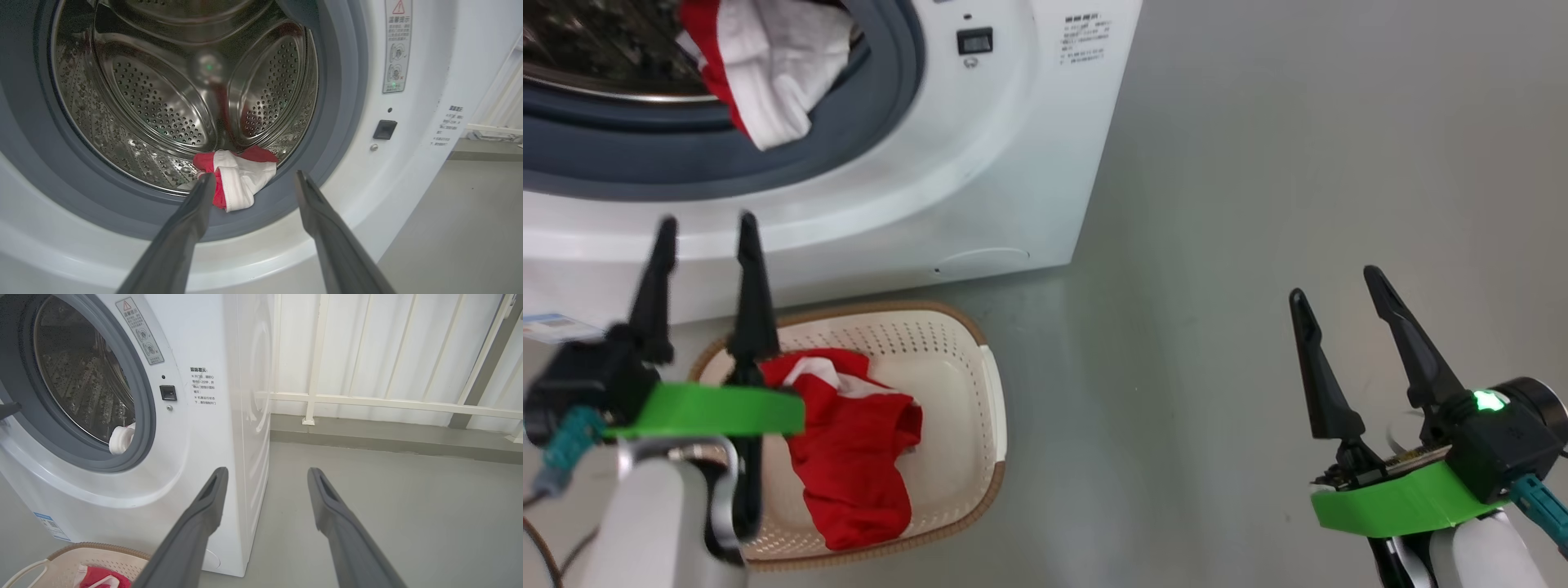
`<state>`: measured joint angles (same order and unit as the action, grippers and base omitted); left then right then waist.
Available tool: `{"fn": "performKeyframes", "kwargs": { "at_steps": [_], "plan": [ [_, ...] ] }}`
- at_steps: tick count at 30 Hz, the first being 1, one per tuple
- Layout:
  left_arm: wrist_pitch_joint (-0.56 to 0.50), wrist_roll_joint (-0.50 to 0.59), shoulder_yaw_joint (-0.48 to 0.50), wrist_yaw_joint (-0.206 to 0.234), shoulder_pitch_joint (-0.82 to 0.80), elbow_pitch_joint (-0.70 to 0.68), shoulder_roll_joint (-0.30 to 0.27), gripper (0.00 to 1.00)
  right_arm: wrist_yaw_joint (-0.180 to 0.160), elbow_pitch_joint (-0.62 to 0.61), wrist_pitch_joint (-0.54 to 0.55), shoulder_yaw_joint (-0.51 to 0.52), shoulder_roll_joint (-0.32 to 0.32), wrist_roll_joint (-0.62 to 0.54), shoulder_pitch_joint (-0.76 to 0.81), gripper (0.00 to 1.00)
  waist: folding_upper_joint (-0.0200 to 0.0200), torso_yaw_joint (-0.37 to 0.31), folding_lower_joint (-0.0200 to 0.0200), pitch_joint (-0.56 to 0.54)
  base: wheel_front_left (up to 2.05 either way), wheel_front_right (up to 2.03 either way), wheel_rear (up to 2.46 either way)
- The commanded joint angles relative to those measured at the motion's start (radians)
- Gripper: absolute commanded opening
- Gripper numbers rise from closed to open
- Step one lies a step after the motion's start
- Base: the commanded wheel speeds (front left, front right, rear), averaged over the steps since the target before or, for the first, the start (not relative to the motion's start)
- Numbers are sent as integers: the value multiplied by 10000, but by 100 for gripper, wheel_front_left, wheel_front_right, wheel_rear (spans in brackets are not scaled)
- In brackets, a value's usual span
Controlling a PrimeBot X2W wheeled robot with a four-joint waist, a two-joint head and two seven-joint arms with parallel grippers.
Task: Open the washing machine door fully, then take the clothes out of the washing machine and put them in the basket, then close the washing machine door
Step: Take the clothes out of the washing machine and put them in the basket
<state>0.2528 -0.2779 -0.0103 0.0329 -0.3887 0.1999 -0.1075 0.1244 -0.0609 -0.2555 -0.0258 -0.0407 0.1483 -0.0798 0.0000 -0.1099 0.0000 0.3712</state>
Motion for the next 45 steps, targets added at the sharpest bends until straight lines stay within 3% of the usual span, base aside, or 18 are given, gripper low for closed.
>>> {"fn": "performKeyframes", "kwargs": {
  "at_steps": [1,18,26,33,45],
  "plan": [
    [88,37,425,-115,-588,115,-378,100,63,-220,-63,-337,-95,24,-301,100,0,-229,0,561,0,0,0],
    [89,217,972,-339,-3667,2235,-1381,100,63,-198,-63,-654,-95,219,-986,100,0,-710,0,1895,0,0,0],
    [89,364,1000,-387,-5441,3658,-1790,100,63,-175,-63,-755,-95,182,-1225,100,0,-737,0,2411,0,0,0],
    [-5,125,1059,-679,-6981,5263,-2066,100,63,-139,-63,-889,-95,241,-1408,100,0,-893,0,2766,0,0,0],
    [-1862,-774,894,-1454,-9259,7803,-2348,100,63,-21,-63,-1022,-95,263,-1502,100,0,-1198,0,3018,0,0,0]
  ]
}}
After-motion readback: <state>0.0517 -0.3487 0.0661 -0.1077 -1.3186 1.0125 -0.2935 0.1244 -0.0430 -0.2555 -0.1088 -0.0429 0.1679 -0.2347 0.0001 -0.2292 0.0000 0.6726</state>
